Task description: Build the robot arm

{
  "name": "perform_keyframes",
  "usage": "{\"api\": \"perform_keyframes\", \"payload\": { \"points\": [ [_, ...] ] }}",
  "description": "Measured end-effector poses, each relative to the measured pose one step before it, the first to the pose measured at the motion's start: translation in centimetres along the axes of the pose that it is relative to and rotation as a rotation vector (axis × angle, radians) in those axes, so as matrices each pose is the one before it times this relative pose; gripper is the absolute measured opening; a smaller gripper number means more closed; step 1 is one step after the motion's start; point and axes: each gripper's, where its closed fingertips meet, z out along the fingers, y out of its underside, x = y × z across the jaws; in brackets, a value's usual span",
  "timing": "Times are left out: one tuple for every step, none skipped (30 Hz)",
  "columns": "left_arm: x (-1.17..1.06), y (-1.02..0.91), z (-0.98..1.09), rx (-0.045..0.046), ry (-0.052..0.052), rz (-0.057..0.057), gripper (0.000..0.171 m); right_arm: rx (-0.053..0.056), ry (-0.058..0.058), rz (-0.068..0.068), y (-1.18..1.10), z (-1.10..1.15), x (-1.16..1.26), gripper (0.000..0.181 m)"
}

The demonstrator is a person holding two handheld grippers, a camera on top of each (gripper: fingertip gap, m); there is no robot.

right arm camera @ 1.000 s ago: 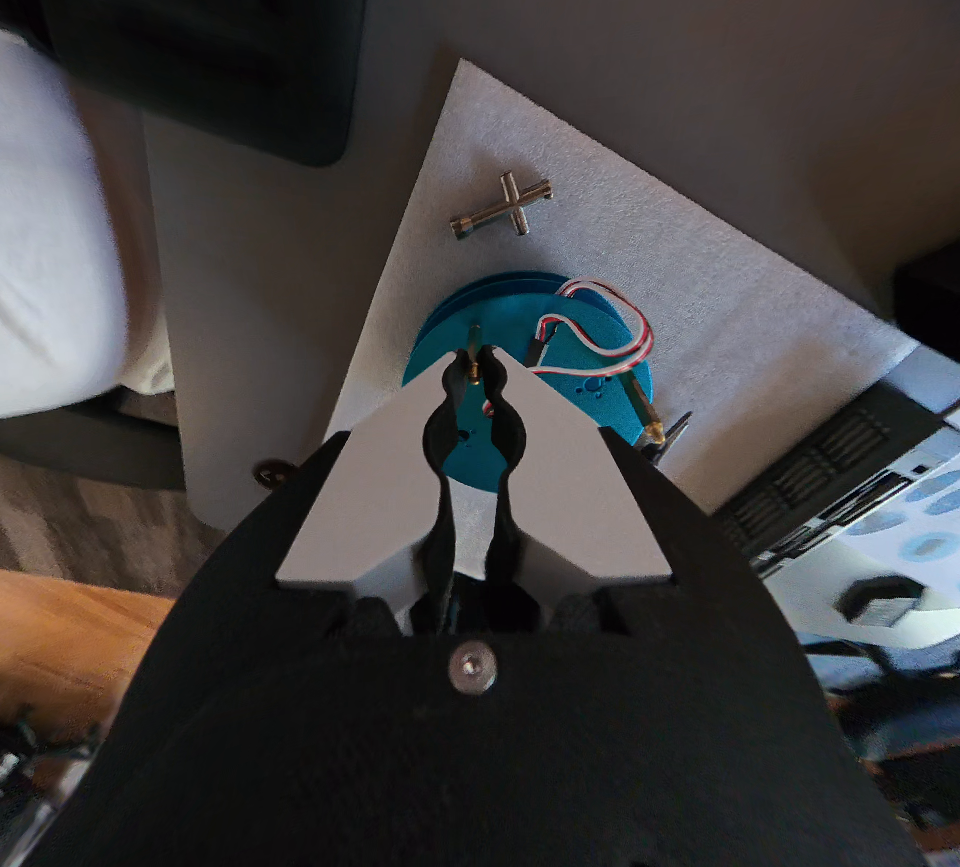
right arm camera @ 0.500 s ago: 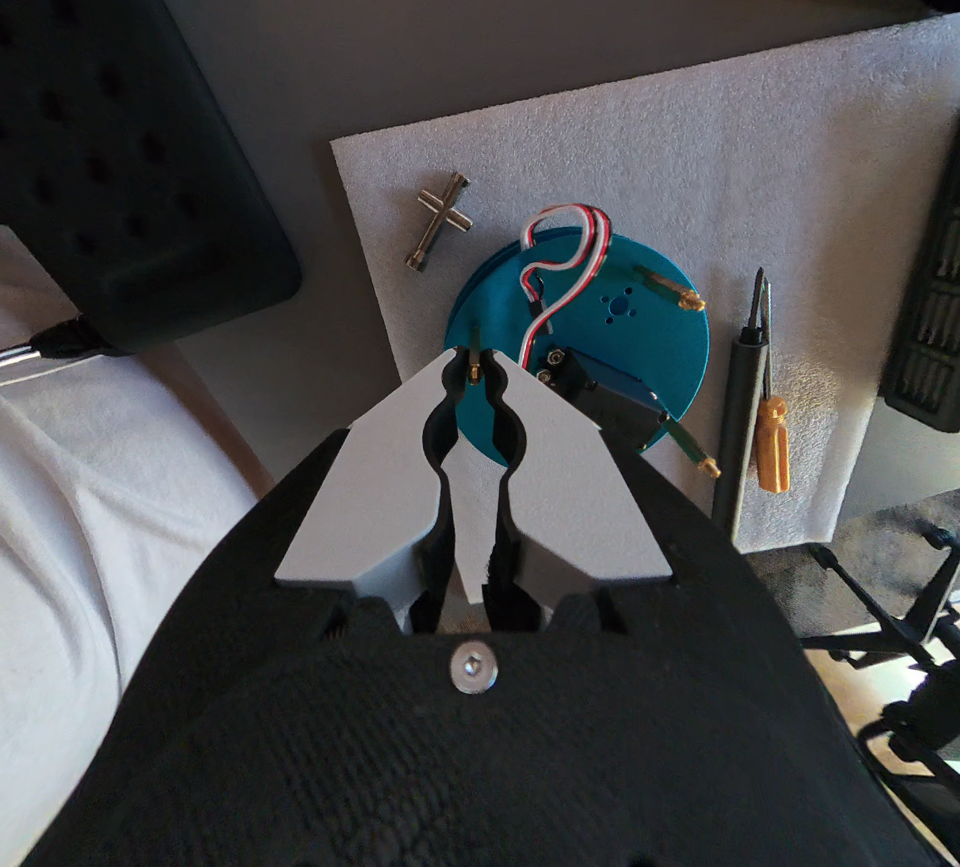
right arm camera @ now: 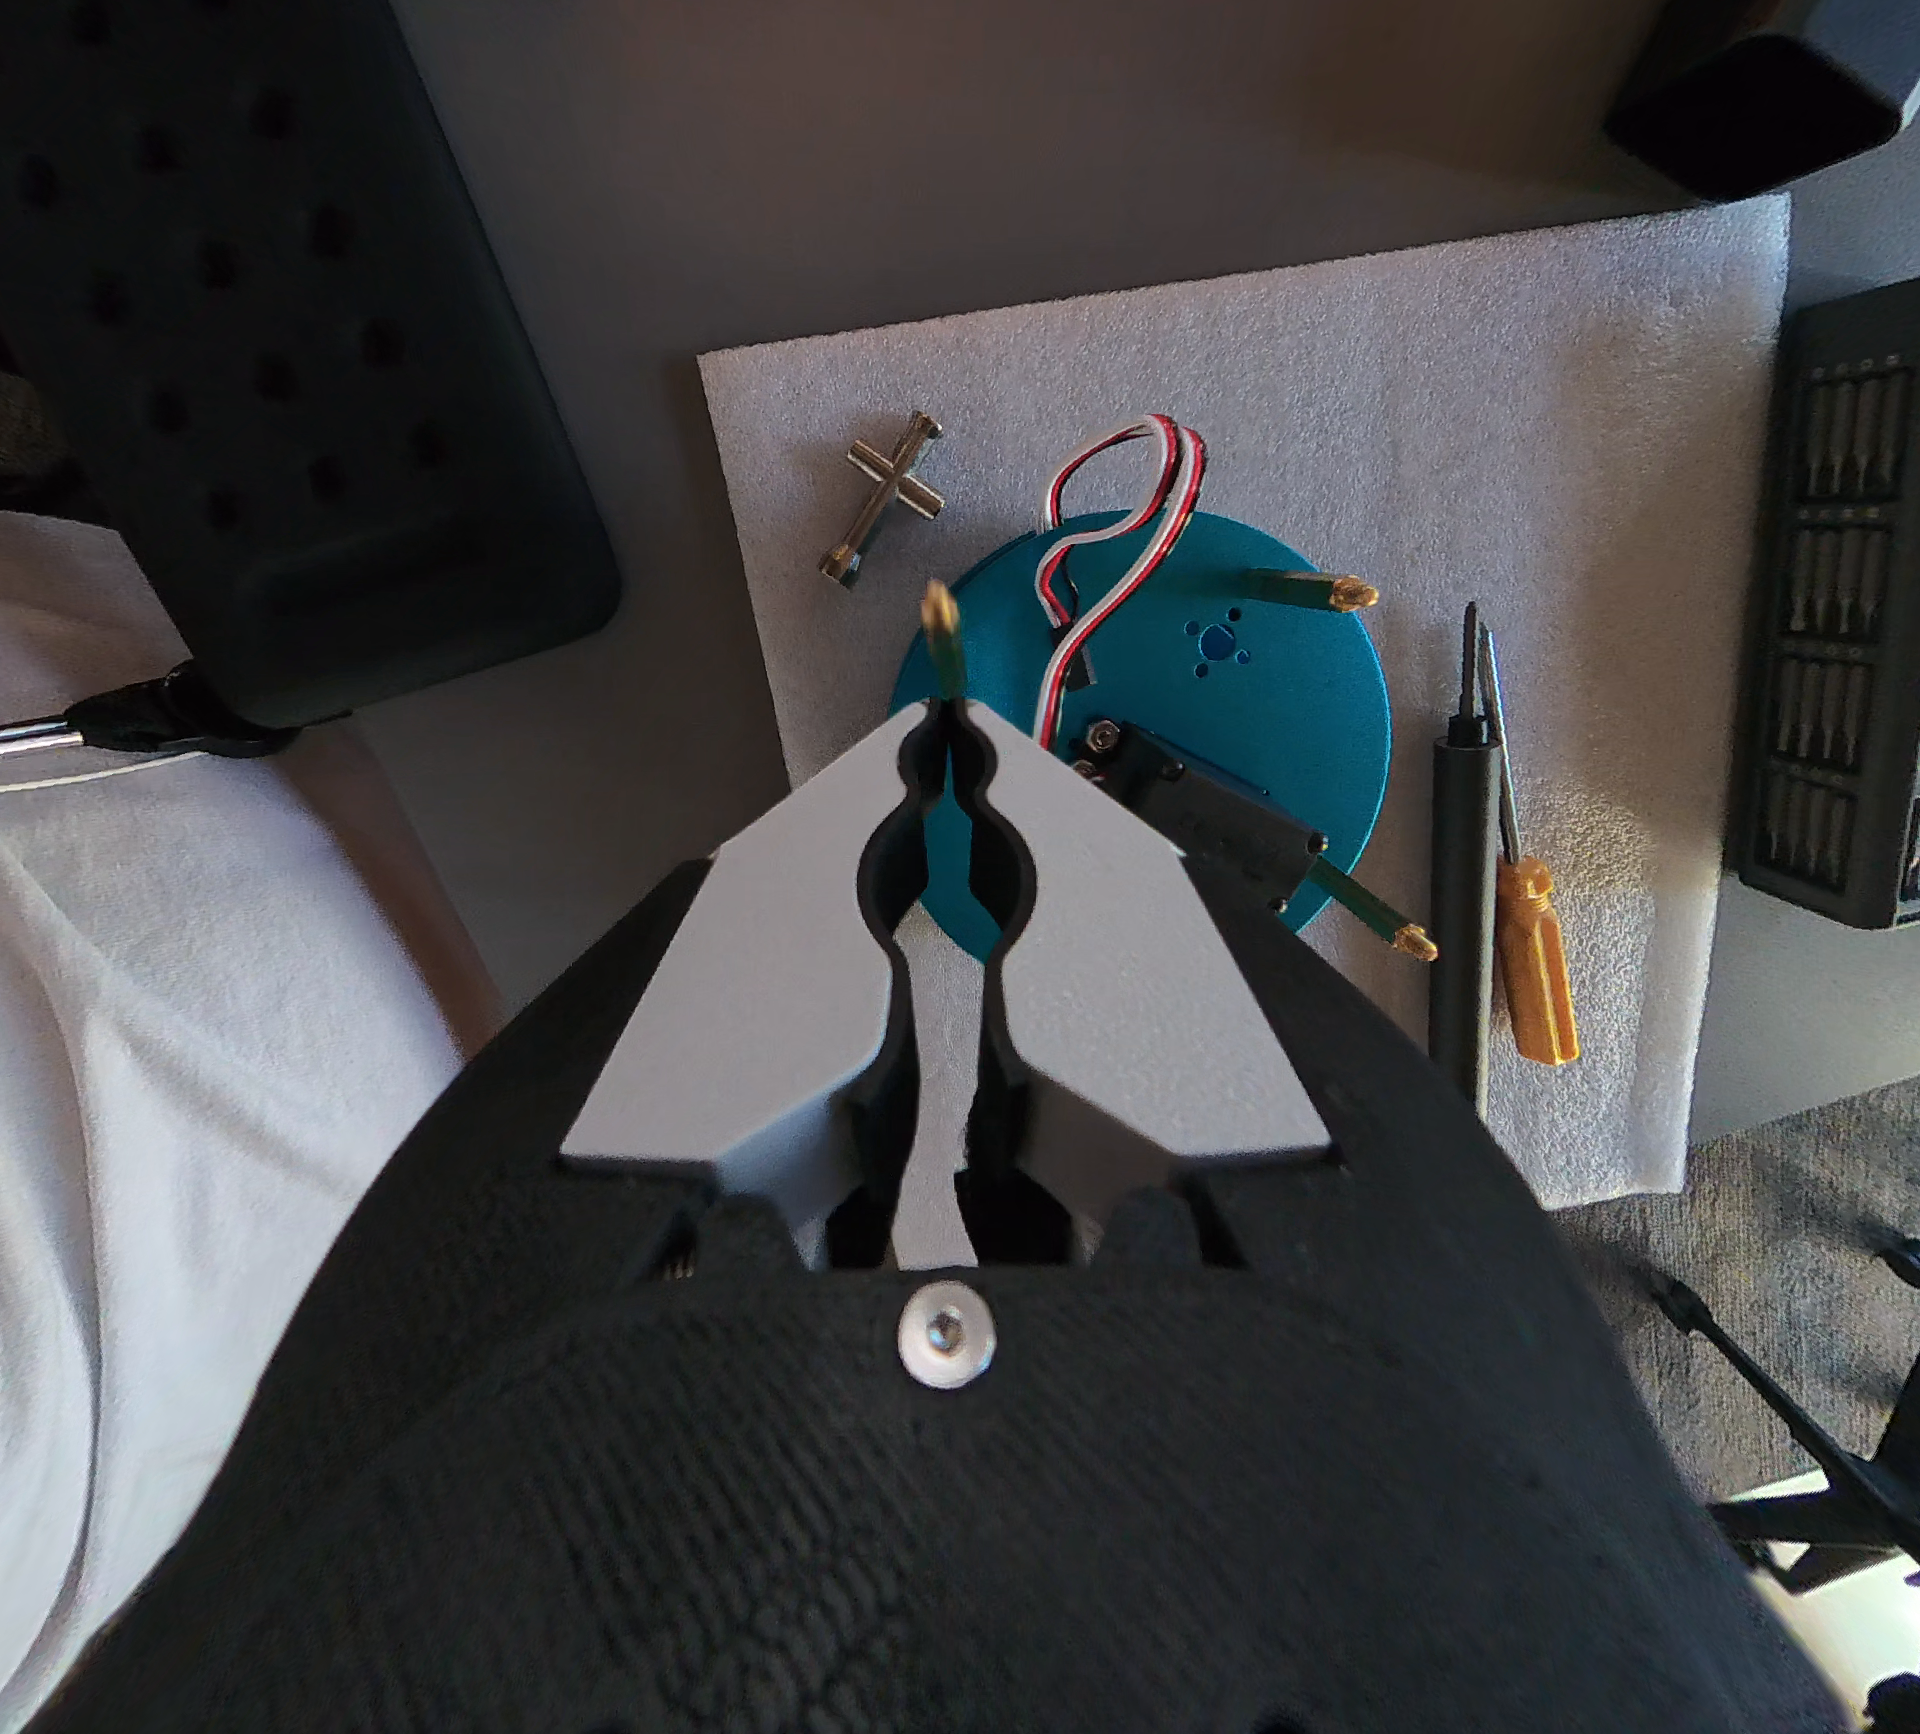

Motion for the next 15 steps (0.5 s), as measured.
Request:
{"api": "perform_keyframes", "payload": {
  "points": [
    [-0.017,0.011,0.014,-0.00033,0.0008,-0.0005,0.019,0.0001,0.0021,-0.0042,0.065,0.029,0.024,0.000],
    [-0.017,0.025,0.022,-0.00109,0.0005,-0.0014,0.019,-0.0051,-0.0003,-0.0040,0.081,0.033,0.011,0.000],
    [-0.026,0.040,0.011,-0.00088,0.0002,-0.0016,0.019,-0.0037,-0.0054,-0.0074,0.060,0.039,-0.088,0.000],
    [-0.002,0.003,0.012,0.00041,0.0012,-0.0010,0.019,-0.0028,-0.0007,-0.0115,-0.011,0.007,-0.041,0.000],
    [0.001,0.001,0.006,0.00028,0.0009,-0.0001,0.019,0.0038,0.0143,-0.0108,-0.115,-0.031,0.146,0.000],
    [-0.016,0.009,0.001,-0.00087,-0.0004,0.0005,0.019,0.0083,0.0121,-0.0099,-0.186,-0.033,0.083,0.000],
    [-0.022,0.012,0.001,-0.00054,-0.0003,0.0006,0.019,0.0145,-0.0079,-0.0128,-0.312,0.009,-0.280,0.000],
    [0.000,-0.009,-0.011,0.00042,0.0000,0.0003,0.019,0.0195,-0.0211,-0.0206,-0.431,0.060,-0.597,0.000],
    [-0.004,-0.015,-0.008,0.00080,-0.0004,0.0001,0.018,0.0152,-0.0062,-0.0265,-0.431,0.134,-0.466,0.000],
    [0.006,-0.042,-0.017,0.00164,-0.0008,0.0008,0.018,0.0116,0.0171,-0.0259,-0.466,0.235,-0.111,0.002],
    [-0.033,-0.051,-0.021,0.00286,-0.0022,0.0012,0.018,0.0050,0.0150,-0.0297,-0.458,0.363,-0.104,0.003],
    [-0.027,-0.053,-0.031,0.00340,-0.0030,0.0006,0.019,-0.0062,0.0258,-0.0244,-0.377,0.479,0.137,0.005],
    [-0.030,-0.083,-0.045,0.00421,-0.0026,-0.0003,0.019,-0.0196,0.0306,-0.0298,-0.284,0.554,0.333,0.005],
    [-0.019,-0.117,-0.062,0.00637,-0.0034,0.0005,0.019,-0.0300,0.0309,-0.0370,-0.205,0.642,0.432,0.006],
    [-0.005,-0.153,-0.080,0.00760,-0.0043,0.0023,0.019,-0.0300,0.0361,-0.0317,-0.234,0.669,0.632,0.007]
  ]
}}
